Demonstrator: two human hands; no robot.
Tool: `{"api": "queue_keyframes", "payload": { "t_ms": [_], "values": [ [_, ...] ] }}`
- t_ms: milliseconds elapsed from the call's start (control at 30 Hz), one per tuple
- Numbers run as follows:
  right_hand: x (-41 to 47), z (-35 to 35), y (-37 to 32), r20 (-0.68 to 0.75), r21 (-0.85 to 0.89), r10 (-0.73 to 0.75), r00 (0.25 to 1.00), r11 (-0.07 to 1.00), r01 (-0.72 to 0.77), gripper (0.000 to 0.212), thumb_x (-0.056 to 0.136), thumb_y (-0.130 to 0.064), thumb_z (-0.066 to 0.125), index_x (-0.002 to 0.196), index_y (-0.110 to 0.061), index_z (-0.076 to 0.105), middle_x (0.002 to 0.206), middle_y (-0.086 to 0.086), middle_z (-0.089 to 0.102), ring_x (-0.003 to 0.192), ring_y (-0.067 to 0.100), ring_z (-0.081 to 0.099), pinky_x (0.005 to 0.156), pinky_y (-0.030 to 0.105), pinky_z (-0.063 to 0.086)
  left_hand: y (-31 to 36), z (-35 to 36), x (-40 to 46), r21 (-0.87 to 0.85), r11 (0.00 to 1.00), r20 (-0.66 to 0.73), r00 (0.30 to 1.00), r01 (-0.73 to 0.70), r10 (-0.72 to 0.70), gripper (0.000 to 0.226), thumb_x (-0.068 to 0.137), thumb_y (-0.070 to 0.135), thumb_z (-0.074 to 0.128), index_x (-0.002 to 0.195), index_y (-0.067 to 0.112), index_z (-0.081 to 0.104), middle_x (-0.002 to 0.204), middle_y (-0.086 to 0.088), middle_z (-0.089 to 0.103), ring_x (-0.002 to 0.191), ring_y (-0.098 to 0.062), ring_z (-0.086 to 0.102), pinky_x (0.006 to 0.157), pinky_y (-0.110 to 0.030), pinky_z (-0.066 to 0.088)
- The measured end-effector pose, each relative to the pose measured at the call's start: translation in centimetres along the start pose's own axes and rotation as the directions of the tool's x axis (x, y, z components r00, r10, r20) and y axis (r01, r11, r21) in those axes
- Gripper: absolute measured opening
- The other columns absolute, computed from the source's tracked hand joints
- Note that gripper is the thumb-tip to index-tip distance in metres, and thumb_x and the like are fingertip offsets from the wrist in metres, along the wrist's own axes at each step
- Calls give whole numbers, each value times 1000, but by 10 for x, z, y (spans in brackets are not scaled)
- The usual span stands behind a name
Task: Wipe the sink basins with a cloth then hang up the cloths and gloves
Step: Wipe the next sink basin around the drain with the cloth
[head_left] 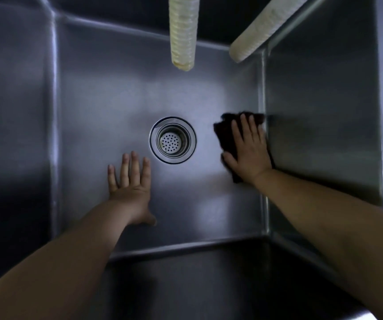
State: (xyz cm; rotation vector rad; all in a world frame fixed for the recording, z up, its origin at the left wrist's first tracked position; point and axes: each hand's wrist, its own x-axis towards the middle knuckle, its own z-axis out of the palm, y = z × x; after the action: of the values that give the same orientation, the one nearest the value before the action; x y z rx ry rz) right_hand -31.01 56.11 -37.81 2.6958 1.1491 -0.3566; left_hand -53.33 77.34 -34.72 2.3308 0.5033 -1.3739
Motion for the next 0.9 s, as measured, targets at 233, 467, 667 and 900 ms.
{"api": "queue_keyframes", "payload": {
  "t_ms": [233, 467, 667, 900],
  "values": [
    [-12, 6, -32, -42, 146, 367, 929, 922, -358, 77, 88, -47, 38, 150, -11, 13, 157, 17, 10, 145, 32, 5, 117, 43, -3, 0, -1, -1, -5, 1000, 8, 1000, -11, 11, 156, 50, 66, 74, 100, 17, -66, 109, -12, -70, 99, -29, -66, 79, -50, -45],
    [-83, 26, -90, 167, 287, 738, 654, 599, -748, 82, 92, -52, 41, 151, -9, 2, 158, 16, -4, 145, 31, -6, 114, 51, -3, -3, -2, -7, -26, 998, -15, 999, -49, 48, 154, 51, 66, 73, 106, 15, -61, 110, -14, -69, 103, -31, -64, 84, -54, -39],
    [-86, 28, -146, 400, 289, 909, 115, -6, -957, 89, 88, -61, 39, 151, -13, -3, 158, 15, -10, 144, 34, -10, 113, 55, -2, -1, -5, -8, -14, 999, -18, 999, -32, 32, 152, 53, 66, 72, 108, 13, -59, 110, -16, -68, 106, -34, -60, 92, -58, -32],
    [-62, 17, -200, 465, 391, 883, 60, -143, -909, 91, 85, -53, 54, 149, -5, 13, 155, 26, 7, 143, 43, 1, 112, 56, -5, 1, -5, -7, -8, 1000, -13, 1000, -19, 19, 150, 56, 64, 72, 107, 13, -60, 107, -16, -69, 102, -32, -63, 87, -57, -34]
  ]
}}
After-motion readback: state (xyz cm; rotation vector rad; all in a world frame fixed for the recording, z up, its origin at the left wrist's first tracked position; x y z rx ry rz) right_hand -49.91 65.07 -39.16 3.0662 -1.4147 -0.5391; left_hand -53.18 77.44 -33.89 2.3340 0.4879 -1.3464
